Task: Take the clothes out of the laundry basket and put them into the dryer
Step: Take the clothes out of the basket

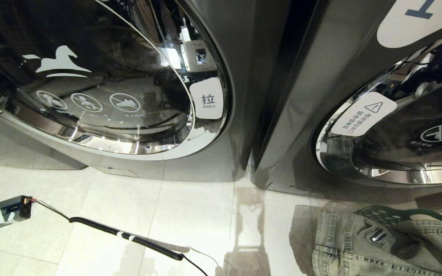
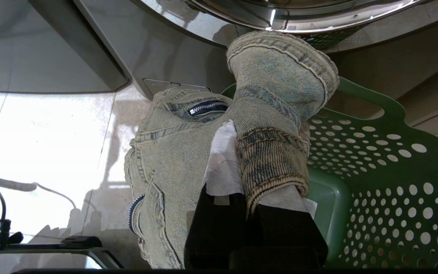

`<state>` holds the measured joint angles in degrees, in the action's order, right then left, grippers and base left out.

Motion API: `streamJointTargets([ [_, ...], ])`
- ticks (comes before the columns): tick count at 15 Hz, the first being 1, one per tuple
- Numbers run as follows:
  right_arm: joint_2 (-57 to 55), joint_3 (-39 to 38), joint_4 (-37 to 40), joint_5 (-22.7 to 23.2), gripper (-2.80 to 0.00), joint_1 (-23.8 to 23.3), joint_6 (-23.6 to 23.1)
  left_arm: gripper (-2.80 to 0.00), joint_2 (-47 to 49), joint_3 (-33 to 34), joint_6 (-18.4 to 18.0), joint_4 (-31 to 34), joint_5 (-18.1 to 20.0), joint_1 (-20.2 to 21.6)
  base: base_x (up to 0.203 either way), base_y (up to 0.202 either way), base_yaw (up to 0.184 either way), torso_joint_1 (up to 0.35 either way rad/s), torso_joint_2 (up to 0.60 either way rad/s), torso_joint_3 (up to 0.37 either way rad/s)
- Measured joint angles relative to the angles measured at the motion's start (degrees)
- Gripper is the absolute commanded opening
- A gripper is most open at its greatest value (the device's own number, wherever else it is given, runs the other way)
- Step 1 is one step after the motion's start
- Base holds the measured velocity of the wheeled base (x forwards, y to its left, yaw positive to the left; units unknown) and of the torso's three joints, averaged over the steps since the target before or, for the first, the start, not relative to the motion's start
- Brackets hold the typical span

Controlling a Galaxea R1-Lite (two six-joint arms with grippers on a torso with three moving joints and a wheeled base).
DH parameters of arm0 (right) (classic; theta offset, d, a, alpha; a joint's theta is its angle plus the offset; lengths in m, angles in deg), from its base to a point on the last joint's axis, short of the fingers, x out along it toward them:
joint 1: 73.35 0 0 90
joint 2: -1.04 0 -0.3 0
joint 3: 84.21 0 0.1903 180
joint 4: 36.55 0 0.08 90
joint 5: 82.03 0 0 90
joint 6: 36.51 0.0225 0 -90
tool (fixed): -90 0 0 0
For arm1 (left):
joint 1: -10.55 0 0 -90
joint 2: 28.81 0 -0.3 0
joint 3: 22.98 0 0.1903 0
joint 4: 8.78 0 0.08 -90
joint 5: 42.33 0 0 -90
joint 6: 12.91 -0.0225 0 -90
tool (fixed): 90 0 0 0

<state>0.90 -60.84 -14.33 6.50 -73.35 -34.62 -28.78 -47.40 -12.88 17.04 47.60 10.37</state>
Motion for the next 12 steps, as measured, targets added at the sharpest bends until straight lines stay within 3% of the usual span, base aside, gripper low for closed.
streamJointTargets([
  [5,0.1,0.0,0.3,0.7,-2.8,0.0,-4.4,-2.8,0.0,0.0,0.0,0.0,0.0,0.0,0.0,0.0,0.0,0.0,0.0,0.0],
  [12,0.1,0.0,0.3,0.3,-2.8,0.0,-3.2,-2.8,0.0,0.0,-0.1,0.0,0.0,0.0,0.0,0.0,0.0,0.0,0.0,0.0],
])
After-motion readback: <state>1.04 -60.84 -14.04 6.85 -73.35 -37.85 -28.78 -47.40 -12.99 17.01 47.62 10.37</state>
